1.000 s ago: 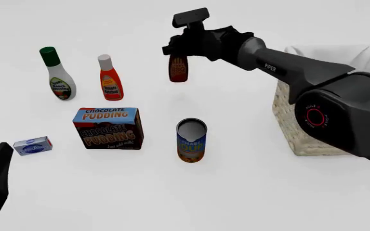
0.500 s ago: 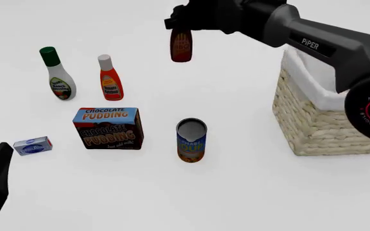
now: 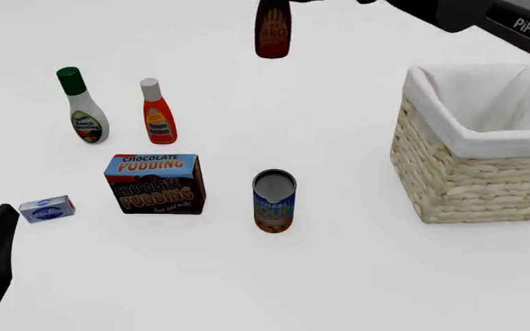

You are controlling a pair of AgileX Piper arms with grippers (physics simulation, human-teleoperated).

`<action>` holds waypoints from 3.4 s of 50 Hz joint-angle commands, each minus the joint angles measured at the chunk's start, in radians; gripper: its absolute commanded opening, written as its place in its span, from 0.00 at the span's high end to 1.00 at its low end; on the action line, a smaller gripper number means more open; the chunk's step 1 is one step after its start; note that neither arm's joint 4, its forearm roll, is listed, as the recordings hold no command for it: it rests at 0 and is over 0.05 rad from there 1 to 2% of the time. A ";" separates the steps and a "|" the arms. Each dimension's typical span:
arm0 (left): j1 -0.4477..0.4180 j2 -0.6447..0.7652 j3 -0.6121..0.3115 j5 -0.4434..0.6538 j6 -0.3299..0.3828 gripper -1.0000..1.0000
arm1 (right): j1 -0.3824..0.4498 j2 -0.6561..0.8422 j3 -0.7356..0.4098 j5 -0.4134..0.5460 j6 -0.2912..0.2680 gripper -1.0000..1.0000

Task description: Pick the bbq sauce and place it in the basket.

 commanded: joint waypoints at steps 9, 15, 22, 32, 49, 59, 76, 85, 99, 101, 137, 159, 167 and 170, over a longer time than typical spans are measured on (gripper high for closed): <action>0.000 0.000 0.000 0.000 0.000 0.00 | -0.032 -0.147 0.061 0.026 -0.006 1.00; 0.000 0.000 0.000 0.000 0.000 0.00 | -0.048 -0.212 0.091 0.035 -0.004 1.00; 0.000 0.000 0.000 0.000 0.000 0.00 | -0.076 -0.252 0.117 0.038 -0.010 1.00; 0.000 0.000 0.000 0.000 0.000 0.00 | -0.122 -0.309 0.157 0.038 -0.013 1.00; 0.000 0.000 0.000 0.000 0.000 0.00 | -0.195 -0.407 0.205 0.054 -0.021 1.00; 0.000 0.000 0.000 0.000 0.000 0.00 | -0.240 -0.454 0.231 0.065 -0.026 1.00; 0.000 0.000 0.000 0.000 0.000 0.00 | -0.329 -0.523 0.274 0.083 -0.036 1.00; 0.000 0.000 0.000 0.000 0.000 0.00 | -0.373 -0.559 0.305 0.090 -0.036 1.00; 0.000 0.000 0.000 0.000 0.000 0.00 | -0.446 -0.637 0.405 0.080 -0.022 1.00; 0.000 0.000 0.000 0.000 0.000 0.00 | -0.456 -0.649 0.423 0.076 -0.019 1.00; 0.000 0.000 0.000 0.000 0.000 0.00 | -0.586 -0.702 0.651 -0.020 0.003 1.00; 0.000 0.000 0.000 0.000 0.000 0.00 | -0.640 -0.678 0.744 -0.087 0.006 1.00; 0.000 0.000 0.000 0.000 0.000 0.00 | -0.657 -0.648 0.755 -0.113 0.004 1.00; 0.000 0.000 0.000 0.000 0.000 0.00 | -0.663 -0.636 0.758 -0.123 0.002 1.00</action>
